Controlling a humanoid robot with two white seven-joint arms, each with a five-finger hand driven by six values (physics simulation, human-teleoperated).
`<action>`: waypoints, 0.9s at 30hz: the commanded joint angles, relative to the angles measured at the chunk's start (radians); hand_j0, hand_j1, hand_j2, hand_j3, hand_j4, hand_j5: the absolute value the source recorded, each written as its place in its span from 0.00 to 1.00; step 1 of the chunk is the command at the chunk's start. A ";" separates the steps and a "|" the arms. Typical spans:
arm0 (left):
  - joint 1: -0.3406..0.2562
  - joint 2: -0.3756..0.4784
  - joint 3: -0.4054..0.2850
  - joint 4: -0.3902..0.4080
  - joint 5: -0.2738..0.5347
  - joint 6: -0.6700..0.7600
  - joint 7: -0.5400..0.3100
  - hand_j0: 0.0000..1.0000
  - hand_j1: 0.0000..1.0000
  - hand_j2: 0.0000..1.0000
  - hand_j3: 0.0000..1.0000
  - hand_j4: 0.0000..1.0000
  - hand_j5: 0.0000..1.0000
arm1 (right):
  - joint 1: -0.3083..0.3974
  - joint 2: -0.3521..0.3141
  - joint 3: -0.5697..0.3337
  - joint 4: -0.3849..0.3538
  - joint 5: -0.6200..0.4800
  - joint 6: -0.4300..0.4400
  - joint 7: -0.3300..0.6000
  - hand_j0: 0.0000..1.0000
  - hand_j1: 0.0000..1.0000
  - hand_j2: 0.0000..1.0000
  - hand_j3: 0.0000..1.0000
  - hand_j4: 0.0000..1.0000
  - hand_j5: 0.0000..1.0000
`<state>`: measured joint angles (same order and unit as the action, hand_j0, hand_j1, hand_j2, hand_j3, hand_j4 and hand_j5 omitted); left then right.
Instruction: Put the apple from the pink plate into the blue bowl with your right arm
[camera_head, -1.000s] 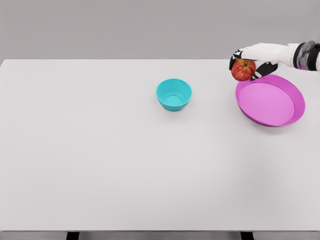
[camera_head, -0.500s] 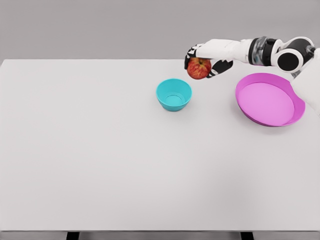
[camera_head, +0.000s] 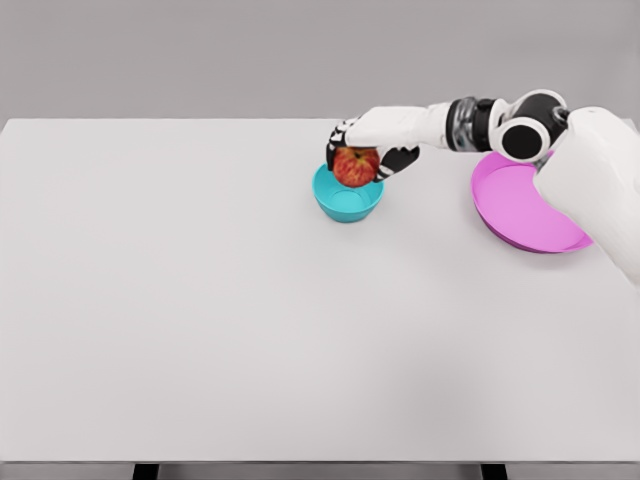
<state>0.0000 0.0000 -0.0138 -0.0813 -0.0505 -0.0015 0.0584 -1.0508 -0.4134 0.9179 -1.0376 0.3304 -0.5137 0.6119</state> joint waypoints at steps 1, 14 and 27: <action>0.000 0.000 0.000 0.000 0.000 0.000 0.000 1.00 1.00 1.00 1.00 1.00 1.00 | -0.002 0.001 0.018 -0.002 -0.005 0.006 -0.001 0.47 0.47 0.47 0.47 0.47 0.47; 0.000 0.000 0.000 0.000 0.000 0.000 0.000 1.00 1.00 1.00 1.00 1.00 1.00 | -0.005 -0.005 0.004 -0.006 -0.007 0.001 -0.001 1.00 1.00 1.00 1.00 1.00 1.00; 0.000 0.000 0.000 0.000 0.000 0.000 0.000 1.00 1.00 1.00 1.00 1.00 1.00 | 0.299 -0.361 -0.508 -0.116 -0.100 -0.097 -0.001 1.00 1.00 1.00 1.00 1.00 1.00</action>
<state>0.0000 -0.0001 -0.0136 -0.0816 -0.0505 -0.0015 0.0583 -0.7257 -0.7281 0.4965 -1.1464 0.2642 -0.6093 0.6118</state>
